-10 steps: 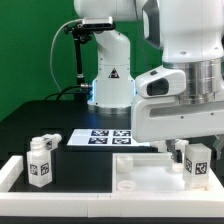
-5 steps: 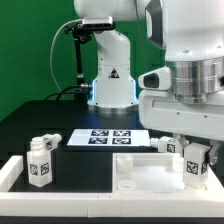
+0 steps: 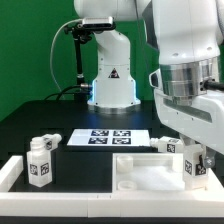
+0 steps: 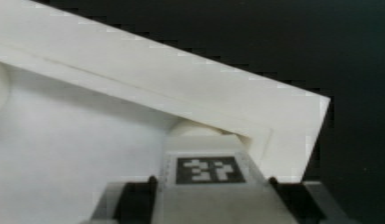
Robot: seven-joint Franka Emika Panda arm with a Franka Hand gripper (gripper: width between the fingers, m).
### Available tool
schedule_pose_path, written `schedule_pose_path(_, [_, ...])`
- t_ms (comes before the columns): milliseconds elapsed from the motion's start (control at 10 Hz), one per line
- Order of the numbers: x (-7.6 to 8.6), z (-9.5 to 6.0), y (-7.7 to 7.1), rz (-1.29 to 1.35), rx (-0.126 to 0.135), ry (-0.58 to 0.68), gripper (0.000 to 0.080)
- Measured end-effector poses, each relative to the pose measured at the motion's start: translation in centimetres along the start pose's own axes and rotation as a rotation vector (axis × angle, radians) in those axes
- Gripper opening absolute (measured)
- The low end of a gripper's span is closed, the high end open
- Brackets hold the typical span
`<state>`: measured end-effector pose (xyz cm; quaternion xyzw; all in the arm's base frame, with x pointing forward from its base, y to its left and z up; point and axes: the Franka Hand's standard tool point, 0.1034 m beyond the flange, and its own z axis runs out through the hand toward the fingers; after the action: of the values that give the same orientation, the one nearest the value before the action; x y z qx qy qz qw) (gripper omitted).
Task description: Assemble one leg
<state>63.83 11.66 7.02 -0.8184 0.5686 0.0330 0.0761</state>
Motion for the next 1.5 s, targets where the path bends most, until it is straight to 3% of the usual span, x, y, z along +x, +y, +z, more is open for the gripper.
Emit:
schedule_pose_path(100, [0.03,0.21,0.28,-0.180,-0.005,0.001,0.0377])
schedule_pose_path(200, [0.77,0.08,0.49,-0.379,-0.009,-0.003,0.0550])
schedule_pose_path(300, [0.84,-0.05,0.61,-0.569,-0.033,0.003,0.0550])
schedule_pose_path(400, [0.52,-0.08,0.52,-0.745,-0.055,0.011,0.0629])
schedule_pose_path(700, [0.78,-0.03,0.64,-0.954,-0.066,0.014,0.0649])
schedule_pose_path(800, [0.58,-0.11,0.37,-1.246,-0.107,0.054,0.0649])
schedule_pose_path(900, [0.44,-0.18,0.07,-1.322,-0.109,0.068,0.0649])
schedule_pose_path(1100, [0.47,-0.09,0.12,-1.248,-0.100,0.064,0.0646])
schedule_pose_path(1300, [0.31,-0.05,0.09,-1.101,-0.088,0.064,0.0303])
schedule_pose_path(1500, [0.28,-0.07,0.00,-0.938,-0.076,0.073,0.0284])
